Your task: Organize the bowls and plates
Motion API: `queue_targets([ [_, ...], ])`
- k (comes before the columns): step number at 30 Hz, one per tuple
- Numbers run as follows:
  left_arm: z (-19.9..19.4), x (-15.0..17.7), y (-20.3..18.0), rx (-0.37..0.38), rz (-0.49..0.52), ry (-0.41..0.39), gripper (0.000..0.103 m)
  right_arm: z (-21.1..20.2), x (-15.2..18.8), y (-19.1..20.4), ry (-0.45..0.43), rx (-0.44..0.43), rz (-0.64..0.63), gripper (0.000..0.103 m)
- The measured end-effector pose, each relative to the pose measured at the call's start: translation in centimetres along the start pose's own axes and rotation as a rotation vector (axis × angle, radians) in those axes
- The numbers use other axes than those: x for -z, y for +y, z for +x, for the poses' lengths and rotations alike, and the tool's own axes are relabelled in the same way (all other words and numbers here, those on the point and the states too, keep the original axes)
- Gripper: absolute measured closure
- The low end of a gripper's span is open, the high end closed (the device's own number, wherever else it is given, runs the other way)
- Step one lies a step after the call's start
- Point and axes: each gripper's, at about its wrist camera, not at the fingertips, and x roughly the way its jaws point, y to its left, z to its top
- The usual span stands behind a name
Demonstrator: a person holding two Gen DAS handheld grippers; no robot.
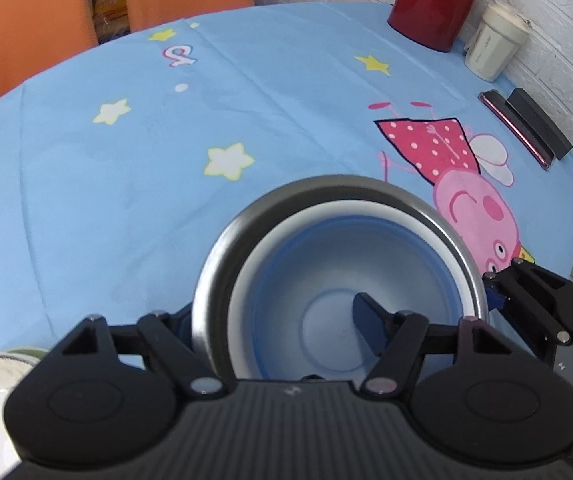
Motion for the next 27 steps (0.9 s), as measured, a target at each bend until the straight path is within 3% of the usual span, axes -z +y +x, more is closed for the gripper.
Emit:
queue_targets([
  [7,-4.5,-1.0,-0.4,-0.033,0.013,-0.08,0.034,-2.4,-1.8,1.4,-0.045,0.013,-0.03,0.024],
  [13,-10.0,1.8,3.7,-0.149,-0.066,-0.112,0.033,-2.6,-2.8,6.5,-0.072,-0.1,-0.105,0.023],
  [20,-12.4,8.0,9.5,-0.256,-0.206,-0.059,0.033,-0.1,-1.2,13.0,0.007,-0.271,-0.154,0.023],
  [27,-11.3,10.7,12.3,-0.236,-0.269,-0.045,0.033,1.8,0.5,15.8,0.099,-0.278,-0.189,0.023],
])
